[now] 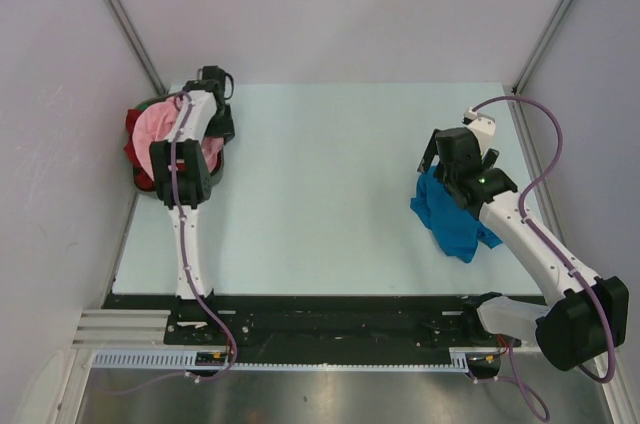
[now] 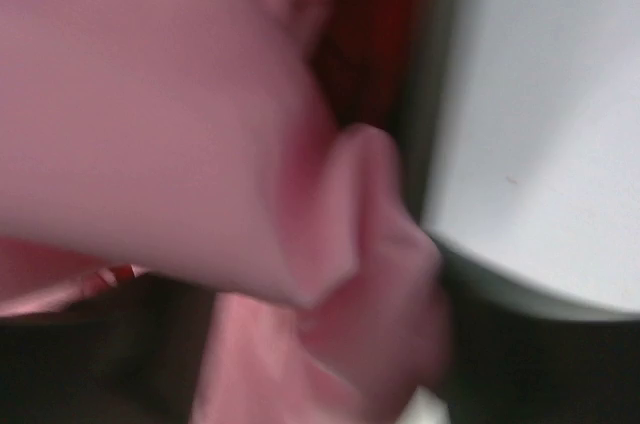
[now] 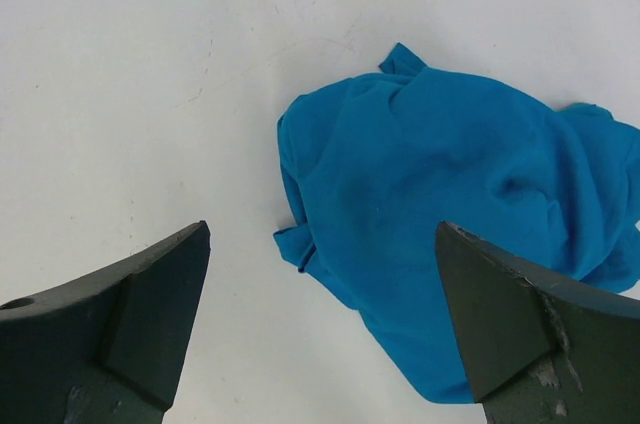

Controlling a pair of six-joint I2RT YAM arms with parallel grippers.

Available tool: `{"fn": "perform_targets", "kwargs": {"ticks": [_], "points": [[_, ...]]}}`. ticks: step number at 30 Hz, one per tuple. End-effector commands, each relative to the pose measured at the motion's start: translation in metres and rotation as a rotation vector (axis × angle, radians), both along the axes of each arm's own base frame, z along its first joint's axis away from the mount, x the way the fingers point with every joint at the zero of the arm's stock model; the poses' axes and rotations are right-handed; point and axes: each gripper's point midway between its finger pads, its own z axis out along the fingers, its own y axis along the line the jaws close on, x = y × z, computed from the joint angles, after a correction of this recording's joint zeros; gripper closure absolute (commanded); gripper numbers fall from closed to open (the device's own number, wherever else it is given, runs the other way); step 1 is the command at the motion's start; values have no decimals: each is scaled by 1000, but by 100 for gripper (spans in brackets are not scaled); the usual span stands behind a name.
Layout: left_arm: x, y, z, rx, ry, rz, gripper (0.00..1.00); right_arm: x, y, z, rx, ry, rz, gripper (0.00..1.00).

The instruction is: Fold and stack the t-shirts

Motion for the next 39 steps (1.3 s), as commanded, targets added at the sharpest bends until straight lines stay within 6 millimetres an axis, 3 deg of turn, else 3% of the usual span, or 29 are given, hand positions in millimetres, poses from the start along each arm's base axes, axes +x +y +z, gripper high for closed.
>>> {"fn": "perform_targets", "kwargs": {"ticks": [1,3,5,6,7,8,9,10,12,13,15,16,18,19,20,21,22,24,25,26,28,33,39], "points": [[12,10,26,-64,-72,15,0,5,6,15,23,-55,36,0],[11,-4,44,-107,-103,7,0,4,10,16,22,-55,65,0],[2,-32,51,-138,-90,-27,0,-4,17,14,12,-32,108,0],[-1,-44,69,-165,-117,-49,0,-8,18,13,1,-22,114,0],[-12,-67,69,-182,-93,-90,0,-16,15,8,-26,12,114,0],[-17,-77,77,-167,-101,-102,0,-20,16,5,-43,30,121,0],[-26,-89,97,-161,-126,-130,0,-25,21,1,-55,50,139,0],[-36,-118,107,-147,-130,-187,0,-33,21,-8,-81,99,144,0],[-57,-138,111,-100,-121,-214,0,-42,29,-20,-105,151,174,0],[-79,-166,120,-99,-128,-279,0,-46,28,-26,-124,179,172,0],[-97,-197,128,-136,-166,-330,0,-49,33,-44,-156,231,188,0],[-111,-211,141,-178,-196,-361,0,-49,37,-49,-160,240,200,0],[-138,-245,129,-262,-188,-414,0,-47,41,-65,-180,280,207,0],[-164,-259,123,-314,-167,-457,0,-43,46,-71,-170,289,221,0],[-167,-270,124,-357,-197,-474,0,-42,49,-76,-169,298,226,0],[-176,-276,120,-397,-204,-457,0,-40,51,-87,-172,326,228,1],[-196,-281,100,-424,-162,-477,0,-36,55,-91,-157,325,230,4],[-204,-289,105,-502,-207,-466,0,-29,59,-105,-142,343,219,9],[-219,-288,86,-522,-162,-468,0,-27,62,-110,-126,351,225,11],[-220,-293,94,-561,-203,-479,0,-25,62,-116,-116,363,218,13],[-234,-289,79,-573,-180,-470,0,-22,70,-129,-87,386,227,17],[-244,-279,74,-561,-191,-483,0,-15,77,-150,-58,407,208,29],[-248,-275,70,-560,-195,-496,0,-7,68,-169,-78,429,167,41]]}}
